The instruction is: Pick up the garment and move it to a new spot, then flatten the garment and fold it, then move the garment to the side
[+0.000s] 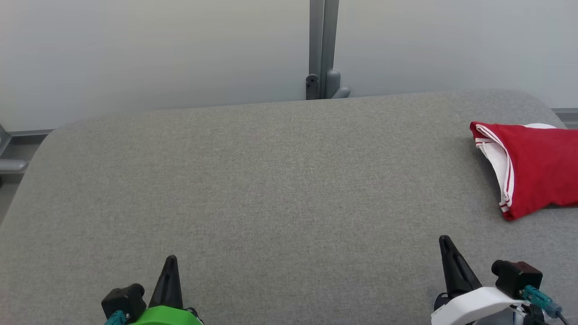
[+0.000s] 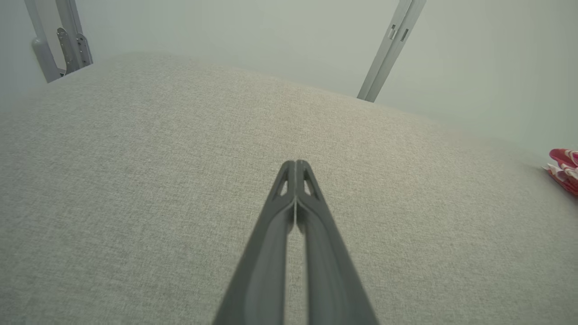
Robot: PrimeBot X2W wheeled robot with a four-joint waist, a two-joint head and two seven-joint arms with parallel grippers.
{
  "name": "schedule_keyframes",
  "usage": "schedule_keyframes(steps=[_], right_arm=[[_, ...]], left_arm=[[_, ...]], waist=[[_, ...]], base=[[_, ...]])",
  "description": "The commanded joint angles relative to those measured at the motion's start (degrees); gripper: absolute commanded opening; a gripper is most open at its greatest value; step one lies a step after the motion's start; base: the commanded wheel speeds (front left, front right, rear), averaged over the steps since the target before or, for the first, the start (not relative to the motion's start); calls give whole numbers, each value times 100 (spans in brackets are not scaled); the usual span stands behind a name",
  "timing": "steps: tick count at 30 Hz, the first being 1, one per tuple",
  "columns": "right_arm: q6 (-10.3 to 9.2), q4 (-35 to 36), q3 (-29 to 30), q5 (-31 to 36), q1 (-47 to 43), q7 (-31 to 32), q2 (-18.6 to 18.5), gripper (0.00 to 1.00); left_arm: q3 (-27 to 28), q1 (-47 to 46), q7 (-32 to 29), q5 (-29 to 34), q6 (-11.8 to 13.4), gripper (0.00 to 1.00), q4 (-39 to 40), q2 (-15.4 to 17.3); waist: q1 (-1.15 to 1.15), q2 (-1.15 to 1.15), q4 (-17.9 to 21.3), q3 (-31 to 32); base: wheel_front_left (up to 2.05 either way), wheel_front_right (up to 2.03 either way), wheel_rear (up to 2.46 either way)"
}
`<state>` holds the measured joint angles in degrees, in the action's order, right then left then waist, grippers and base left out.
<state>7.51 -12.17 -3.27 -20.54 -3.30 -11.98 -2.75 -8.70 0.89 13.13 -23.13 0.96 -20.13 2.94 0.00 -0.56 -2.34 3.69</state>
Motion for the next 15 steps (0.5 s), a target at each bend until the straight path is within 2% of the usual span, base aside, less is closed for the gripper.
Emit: schedule_keyframes(steps=[1,15], right_arm=[[0,72,70,-298,151,79,-49,0],[-1,35,330,-1579,285,453,-106,0]], left_arm=[[44,-184,-37,-289,-49,0,111,1],[127,-343,-252,-1496,-193,0,165,0]], waist=[[0,4,4,-6],[0,10,30,-49]], base=[[0,0,0],[0,0,0]])
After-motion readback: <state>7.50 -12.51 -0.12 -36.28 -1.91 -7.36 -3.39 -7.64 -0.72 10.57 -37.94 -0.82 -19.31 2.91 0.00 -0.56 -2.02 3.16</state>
